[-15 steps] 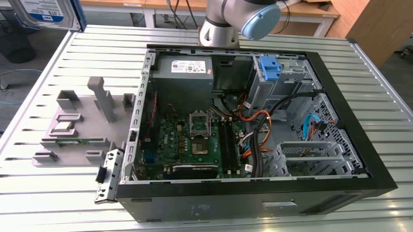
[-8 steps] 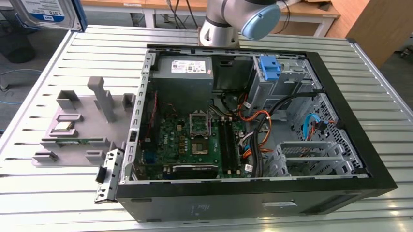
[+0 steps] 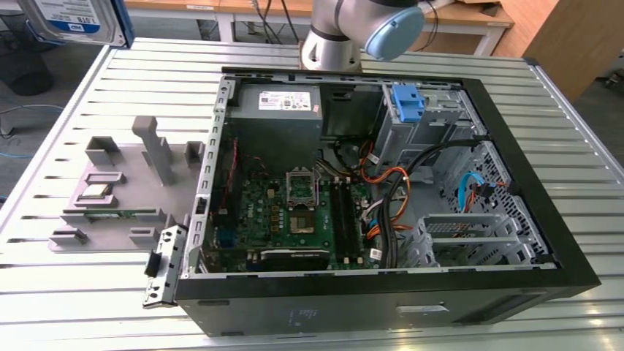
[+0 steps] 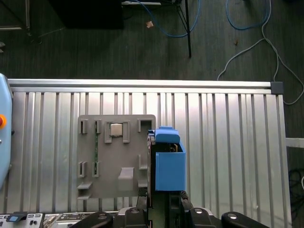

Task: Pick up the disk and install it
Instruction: 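Pick up the disk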

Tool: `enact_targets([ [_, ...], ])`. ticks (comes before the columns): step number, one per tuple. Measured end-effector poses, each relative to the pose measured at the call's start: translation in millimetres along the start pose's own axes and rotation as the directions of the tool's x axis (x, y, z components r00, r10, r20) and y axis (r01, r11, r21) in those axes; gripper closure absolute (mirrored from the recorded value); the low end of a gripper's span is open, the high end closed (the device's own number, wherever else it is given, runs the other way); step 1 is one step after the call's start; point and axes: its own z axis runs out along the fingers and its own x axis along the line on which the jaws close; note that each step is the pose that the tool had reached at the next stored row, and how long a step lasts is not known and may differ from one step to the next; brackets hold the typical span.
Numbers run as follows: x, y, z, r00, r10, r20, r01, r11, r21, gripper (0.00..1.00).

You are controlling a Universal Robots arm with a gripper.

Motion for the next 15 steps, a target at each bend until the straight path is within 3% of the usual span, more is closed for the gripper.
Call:
enact_targets([
  [15, -0.4, -14.6, -1.0, 1.0000, 0.000, 0.0001, 0.000, 1.0000, 0.0001, 0.65],
])
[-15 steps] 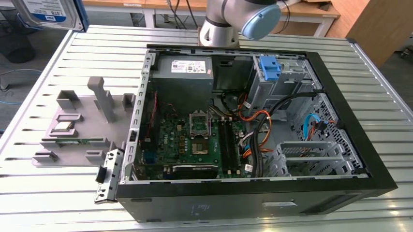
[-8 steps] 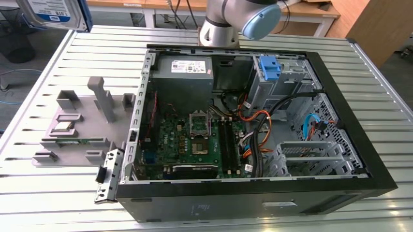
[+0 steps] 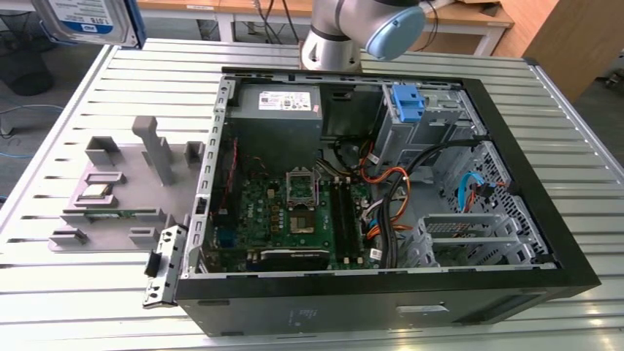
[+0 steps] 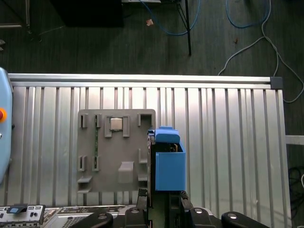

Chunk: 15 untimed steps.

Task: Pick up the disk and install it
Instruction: 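Pick up the disk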

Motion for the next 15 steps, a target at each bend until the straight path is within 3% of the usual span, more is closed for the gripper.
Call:
enact_targets([
  [15, -0.4, -16.2, -1.2, 1.0000, 0.000, 0.0000, 0.000, 1.0000, 0.0000, 0.65],
])
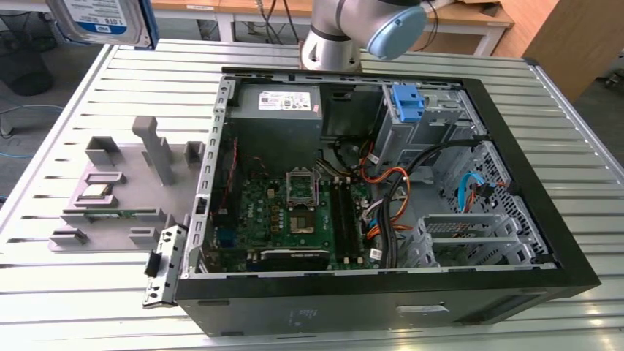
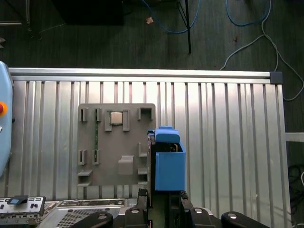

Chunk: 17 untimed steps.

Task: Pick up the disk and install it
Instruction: 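Pick up the disk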

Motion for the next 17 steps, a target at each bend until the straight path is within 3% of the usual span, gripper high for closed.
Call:
enact_targets([
  [17, -0.6, -24.5, -1.8, 1.0000, 0.000, 0.0000, 0.000, 1.0000, 0.0000, 0.65],
])
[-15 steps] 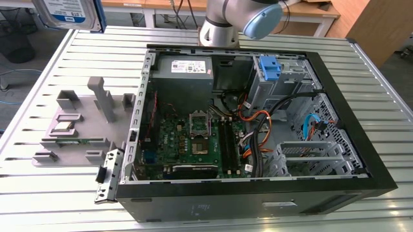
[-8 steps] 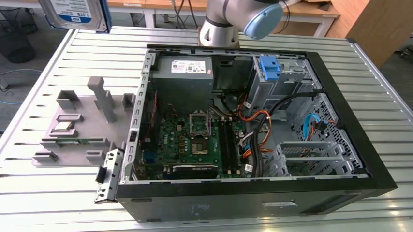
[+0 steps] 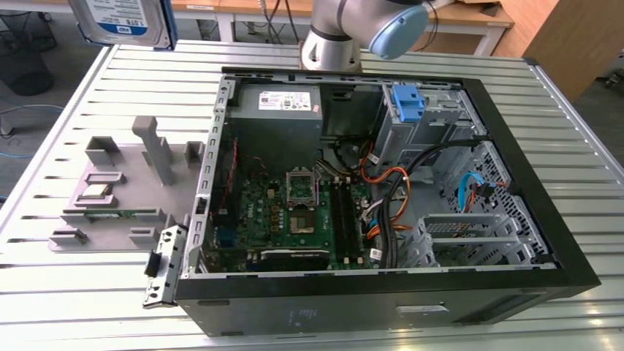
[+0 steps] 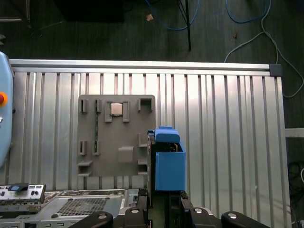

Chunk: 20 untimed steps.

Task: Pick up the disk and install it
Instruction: 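Pick up the disk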

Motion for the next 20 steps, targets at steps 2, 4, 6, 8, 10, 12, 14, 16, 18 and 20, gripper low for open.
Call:
enact_targets([
  [2, -0.1, -3.5, -0.2, 1.0000, 0.000, 0.0001, 0.000, 1.0000, 0.0001, 0.65],
  [4, -0.2, -7.0, -0.5, 1.0000, 0.000, 0.0000, 0.000, 1.0000, 0.0001, 0.65],
  [6, -0.3, -10.6, -0.8, 1.0000, 0.000, 0.0000, 0.000, 1.0000, 0.0000, 0.65],
  [8, -0.4, -14.3, -1.1, 1.0000, 0.000, 0.0000, 0.000, 1.0000, 0.0000, 0.65],
  [10, -0.5, -18.0, -1.3, 1.0000, 0.000, 0.0000, 0.000, 1.0000, 0.0000, 0.65],
  [12, -0.6, -21.6, -1.6, 1.0000, 0.000, 0.0000, 0.000, 1.0000, 0.0001, 0.65],
  [14, -0.7, -25.1, -1.9, 1.0000, 0.000, 0.0000, 0.000, 1.0000, 0.0000, 0.65],
  [16, -0.8, -28.7, -2.1, 1.0000, 0.000, 0.0000, 0.000, 1.0000, 0.0000, 0.65],
  [18, -0.9, -31.9, -2.4, 1.0000, 0.000, 0.0000, 0.000, 1.0000, 0.0000, 0.65],
  [20, -0.9, -35.3, -2.6, 1.0000, 0.000, 0.0000, 0.000, 1.0000, 0.0000, 0.65],
])
